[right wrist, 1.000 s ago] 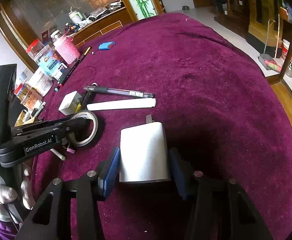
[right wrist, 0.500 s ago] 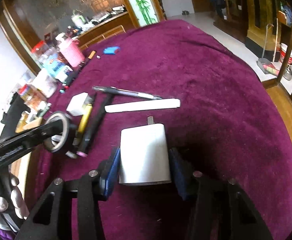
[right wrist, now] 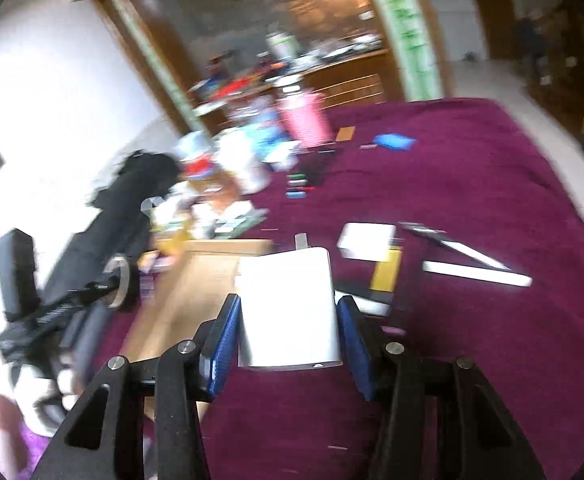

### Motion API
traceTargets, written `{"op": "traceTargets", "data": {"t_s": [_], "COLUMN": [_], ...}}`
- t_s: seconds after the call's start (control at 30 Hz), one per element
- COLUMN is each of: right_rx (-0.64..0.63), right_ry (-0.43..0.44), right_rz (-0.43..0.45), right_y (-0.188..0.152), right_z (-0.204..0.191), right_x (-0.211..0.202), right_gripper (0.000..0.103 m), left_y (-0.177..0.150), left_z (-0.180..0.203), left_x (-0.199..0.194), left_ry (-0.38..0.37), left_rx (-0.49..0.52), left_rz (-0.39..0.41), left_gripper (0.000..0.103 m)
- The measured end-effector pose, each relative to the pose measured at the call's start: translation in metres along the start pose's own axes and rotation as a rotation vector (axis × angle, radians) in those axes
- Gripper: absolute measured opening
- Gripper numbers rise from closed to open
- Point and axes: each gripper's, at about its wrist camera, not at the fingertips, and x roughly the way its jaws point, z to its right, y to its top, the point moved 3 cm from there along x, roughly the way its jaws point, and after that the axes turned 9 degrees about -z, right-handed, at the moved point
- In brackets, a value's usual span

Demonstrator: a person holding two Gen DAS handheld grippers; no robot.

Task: Organize rigid objects
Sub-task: 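Lower the tape roll and the charger into the tray and open both tools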

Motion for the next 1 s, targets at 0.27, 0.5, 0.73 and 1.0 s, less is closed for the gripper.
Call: {"op": "traceTargets", "data": {"t_s": [0.27,0.5,0.73,1.0], "right_rx": [0.048,0.117,0.118,0.029], "right_ry": [0.126,0.037,-0.037,-0.120], "right_rz": [-0.222,-0.313,-0.331,-0.250], "right_y": [0.035,0.039,0.043,0.053], "right_z": [-0.057,-0.052,-0.043,-0.053], "right_x": [0.141,0.235,0.260,0.249], "right_gripper": [0.053,0.054,0.054,0.058], "left_y": [0.016,0.012,0.012,0.016], "left_z": [-0.086,-0.116,-0.127,-0.130], "left_x": [0.044,0.112,0.144,0.135], "left_ry": [0.113,0.123,0.114,0.047], "left_rx": [-0.106,-0.161,-0.203,-0.257], "left_rz": [-0.083,-0.198,-0.242,-0.197], "left_gripper": [0.016,0.016,0.023,0.058]}}
